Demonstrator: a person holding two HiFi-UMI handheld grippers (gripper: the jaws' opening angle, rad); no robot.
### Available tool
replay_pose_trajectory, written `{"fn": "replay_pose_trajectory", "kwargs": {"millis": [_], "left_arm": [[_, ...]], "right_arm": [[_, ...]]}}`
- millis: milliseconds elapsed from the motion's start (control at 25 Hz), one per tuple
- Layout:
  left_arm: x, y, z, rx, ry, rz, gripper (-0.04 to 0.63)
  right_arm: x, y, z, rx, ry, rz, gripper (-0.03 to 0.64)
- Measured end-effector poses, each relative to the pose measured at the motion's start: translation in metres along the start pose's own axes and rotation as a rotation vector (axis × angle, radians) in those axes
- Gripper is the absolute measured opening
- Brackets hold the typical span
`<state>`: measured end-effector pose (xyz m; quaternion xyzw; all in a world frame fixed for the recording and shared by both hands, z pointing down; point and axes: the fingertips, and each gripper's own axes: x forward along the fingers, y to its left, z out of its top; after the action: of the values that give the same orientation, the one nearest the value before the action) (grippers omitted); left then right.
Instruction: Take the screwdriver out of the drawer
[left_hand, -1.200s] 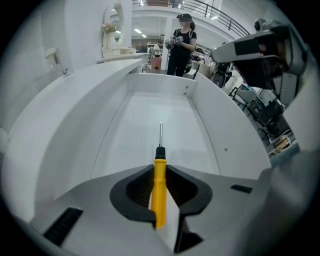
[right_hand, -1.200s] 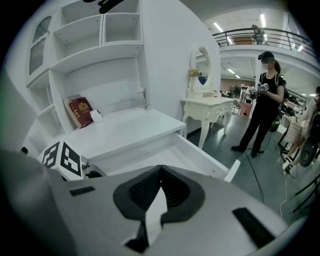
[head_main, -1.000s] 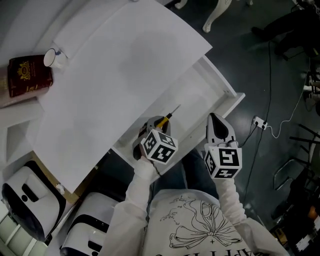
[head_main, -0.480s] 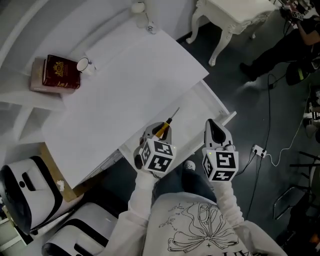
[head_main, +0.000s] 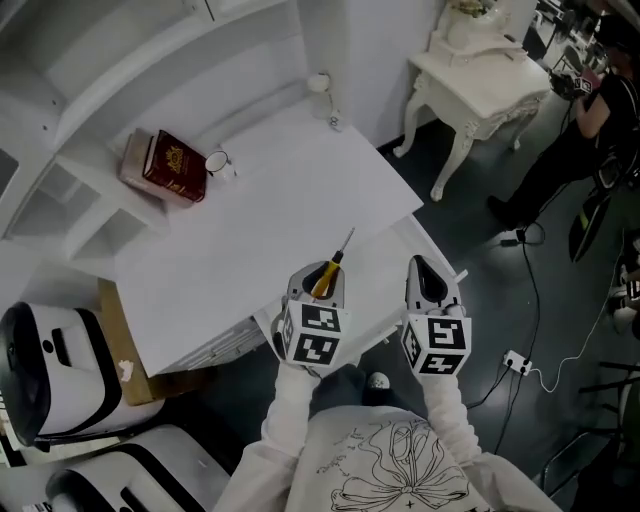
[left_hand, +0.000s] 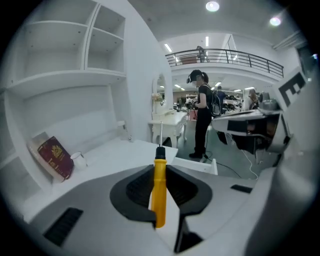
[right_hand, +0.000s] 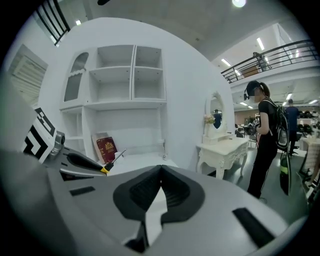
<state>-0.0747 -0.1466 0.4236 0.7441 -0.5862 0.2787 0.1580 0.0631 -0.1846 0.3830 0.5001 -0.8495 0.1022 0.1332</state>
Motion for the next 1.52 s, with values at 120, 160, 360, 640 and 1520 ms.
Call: {"fn": "replay_pose_trajectory", "kwargs": {"millis": [120, 160, 360, 640, 1520], "left_arm": [[-0.022, 0.003, 0.015, -0.023, -0.062, 0.029, 0.071], [-0.029, 0.005, 0.021, -0.027, -0.082, 0.041, 0.071], [-0.06, 0.018, 0.041, -0.095, -0.176, 0.117, 0.071], [-0.095, 0.039, 0.056, -0.177, -0.282, 0.186, 0.071], [-0.11, 0.04, 0.061, -0.243, -0.351, 0.227, 0.07]], "right_arm": [[-0.008, 0.009, 0.017, -0.013, -0.036, 0.016, 0.003], [-0.01, 0.012, 0.022, -0.018, -0.048, 0.021, 0.003], [-0.018, 0.021, 0.047, -0.032, -0.102, 0.037, 0.003], [-0.022, 0.037, 0.07, -0.044, -0.153, 0.058, 0.003], [-0.025, 0.045, 0.076, -0.055, -0.17, 0.089, 0.003]]}}
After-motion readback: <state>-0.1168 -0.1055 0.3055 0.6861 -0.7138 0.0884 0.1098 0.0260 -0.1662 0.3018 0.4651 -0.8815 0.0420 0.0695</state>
